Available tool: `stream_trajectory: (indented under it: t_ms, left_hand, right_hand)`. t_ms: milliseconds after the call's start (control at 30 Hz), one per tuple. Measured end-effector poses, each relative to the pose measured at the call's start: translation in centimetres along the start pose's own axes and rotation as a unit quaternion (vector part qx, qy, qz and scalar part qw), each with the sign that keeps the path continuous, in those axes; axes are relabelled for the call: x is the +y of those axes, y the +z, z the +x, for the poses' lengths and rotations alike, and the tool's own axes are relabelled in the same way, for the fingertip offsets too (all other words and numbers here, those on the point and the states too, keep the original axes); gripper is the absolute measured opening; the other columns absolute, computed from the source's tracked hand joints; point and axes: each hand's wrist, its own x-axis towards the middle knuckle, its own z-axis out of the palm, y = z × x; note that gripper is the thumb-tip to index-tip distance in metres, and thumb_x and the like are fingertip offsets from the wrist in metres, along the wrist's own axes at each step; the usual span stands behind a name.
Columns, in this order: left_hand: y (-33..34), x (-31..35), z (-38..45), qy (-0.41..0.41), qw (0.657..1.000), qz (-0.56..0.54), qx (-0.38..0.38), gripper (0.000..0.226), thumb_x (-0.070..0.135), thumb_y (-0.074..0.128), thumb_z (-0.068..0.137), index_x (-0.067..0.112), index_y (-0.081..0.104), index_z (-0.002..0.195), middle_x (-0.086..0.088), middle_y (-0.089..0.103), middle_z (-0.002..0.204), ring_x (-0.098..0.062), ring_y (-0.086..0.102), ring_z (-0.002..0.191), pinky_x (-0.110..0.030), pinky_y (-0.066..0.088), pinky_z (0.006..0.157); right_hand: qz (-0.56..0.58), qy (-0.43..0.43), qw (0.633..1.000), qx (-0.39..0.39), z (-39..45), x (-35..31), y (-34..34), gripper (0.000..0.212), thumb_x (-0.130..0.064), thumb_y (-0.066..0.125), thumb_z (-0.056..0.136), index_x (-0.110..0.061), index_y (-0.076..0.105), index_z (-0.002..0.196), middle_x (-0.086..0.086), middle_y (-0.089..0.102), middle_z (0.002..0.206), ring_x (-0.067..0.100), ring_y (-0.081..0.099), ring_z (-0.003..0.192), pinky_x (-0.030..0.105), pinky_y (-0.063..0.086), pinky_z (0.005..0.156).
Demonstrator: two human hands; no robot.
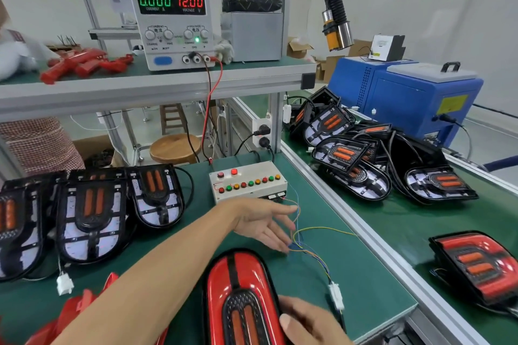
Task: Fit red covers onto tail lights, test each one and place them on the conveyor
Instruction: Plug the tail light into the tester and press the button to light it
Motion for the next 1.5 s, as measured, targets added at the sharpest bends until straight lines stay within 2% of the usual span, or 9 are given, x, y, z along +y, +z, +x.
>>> stream_trajectory:
  t_ms: [133, 233, 333, 400, 567, 767, 933, 1133, 1500]
  left_hand:
    - [1.8, 2.7, 0.8, 0.038, 0.995, -0.068, -0.062, 0.082, 0.062, 0.052, 0.096, 0.007, 0.035, 0.154, -0.038, 0.024, 0.159, -0.043, 0.051, 0.134, -0.041, 0.042, 0.116]
    - [3.3, 3.9, 1.8, 0.057, 0.996, -0.058, -0.027, 0.084, 0.064, 0.052, 0.095, 0.008, 0.034, 0.155, -0.033, 0.014, 0.164, -0.043, 0.044, 0.141, -0.044, 0.035, 0.12]
    - [3.2, 3.9, 2.2, 0.065, 0.996, 0.029, 0.045, 0.084, 0.07, 0.037, 0.099, 0.009, 0.03, 0.157, -0.031, 0.026, 0.161, -0.036, 0.07, 0.105, -0.037, 0.057, 0.094]
    - [2.0, 3.8, 2.0, 0.089, 0.972, 0.154, 0.156, 0.079, 0.066, 0.031, 0.102, 0.004, 0.037, 0.151, -0.028, 0.044, 0.151, -0.028, 0.076, 0.08, -0.033, 0.06, 0.074]
    - [-1.8, 3.6, -0.8, 0.149, 0.896, 0.247, 0.339, 0.052, 0.047, 0.035, 0.107, 0.003, 0.062, 0.115, -0.012, 0.074, 0.104, -0.02, 0.071, 0.058, -0.029, 0.056, 0.064]
    - [-5.6, 0.3, -2.7, 0.192, 0.781, 0.364, 0.47, 0.026, 0.023, 0.047, 0.103, 0.015, 0.071, 0.094, 0.0, 0.073, 0.102, -0.015, 0.065, 0.083, -0.033, 0.053, 0.08]
    - [-5.5, -1.0, -1.5, 0.199, 0.701, 0.52, 0.446, 0.038, 0.017, 0.045, 0.104, 0.023, 0.065, 0.135, 0.0, 0.061, 0.135, -0.023, 0.05, 0.128, -0.043, 0.043, 0.106]
    - [-4.8, 0.3, 0.5, 0.131, 0.691, 0.586, 0.403, 0.058, 0.014, 0.044, 0.104, 0.031, 0.034, 0.158, -0.001, 0.037, 0.159, -0.026, 0.025, 0.146, -0.048, 0.023, 0.12]
    - [-5.7, 0.7, 2.0, 0.091, 0.7, 0.601, 0.375, 0.073, 0.009, 0.05, 0.098, 0.037, 0.024, 0.16, 0.0, 0.033, 0.161, -0.027, 0.022, 0.146, -0.05, 0.022, 0.117]
  right_hand:
    - [-0.045, 0.01, 0.999, 0.015, 2.1, 0.1, -0.7, 0.029, -0.008, 0.057, 0.101, -0.027, 0.076, 0.112, -0.006, 0.079, 0.103, 0.012, 0.072, 0.1, 0.032, 0.056, 0.093]
    - [0.024, 0.049, 0.996, 0.076, 3.7, 0.5, -0.7, 0.027, -0.008, 0.056, 0.101, -0.025, 0.077, 0.107, 0.006, 0.076, 0.08, 0.019, 0.064, 0.063, 0.036, 0.058, 0.062]
    - [0.05, 0.048, 0.991, 0.114, 4.7, 0.6, -0.6, 0.025, -0.009, 0.055, 0.102, -0.024, 0.075, 0.107, 0.011, 0.066, 0.064, 0.018, 0.051, 0.049, 0.03, 0.049, 0.047]
    - [0.026, 0.033, 0.992, 0.119, 4.9, 0.4, -0.7, 0.027, -0.011, 0.054, 0.103, -0.028, 0.073, 0.108, 0.005, 0.066, 0.062, 0.015, 0.05, 0.046, 0.027, 0.047, 0.045]
    - [0.011, 0.019, 0.992, 0.127, 5.2, 0.1, -0.8, 0.029, -0.01, 0.049, 0.105, -0.026, 0.071, 0.114, 0.003, 0.07, 0.066, 0.019, 0.049, 0.047, 0.03, 0.046, 0.047]
    - [-0.009, 0.001, 0.988, 0.151, 5.0, 0.6, -0.2, 0.032, -0.011, 0.049, 0.104, -0.036, 0.067, 0.114, 0.002, 0.073, 0.069, 0.013, 0.052, 0.046, 0.027, 0.051, 0.048]
    - [-0.011, 0.003, 0.987, 0.159, 5.0, 1.1, 0.0, 0.032, -0.013, 0.05, 0.105, -0.039, 0.065, 0.117, 0.001, 0.076, 0.077, 0.015, 0.056, 0.05, 0.031, 0.052, 0.051]
    - [0.001, -0.012, 0.983, 0.182, 4.6, 1.2, -0.1, 0.033, -0.01, 0.052, 0.103, -0.037, 0.066, 0.114, 0.003, 0.076, 0.078, 0.017, 0.058, 0.049, 0.027, 0.053, 0.05]
    - [0.007, -0.016, 0.98, 0.199, 4.7, 1.3, 0.1, 0.031, -0.011, 0.052, 0.103, -0.035, 0.064, 0.118, -0.002, 0.077, 0.083, 0.014, 0.059, 0.051, 0.026, 0.053, 0.051]
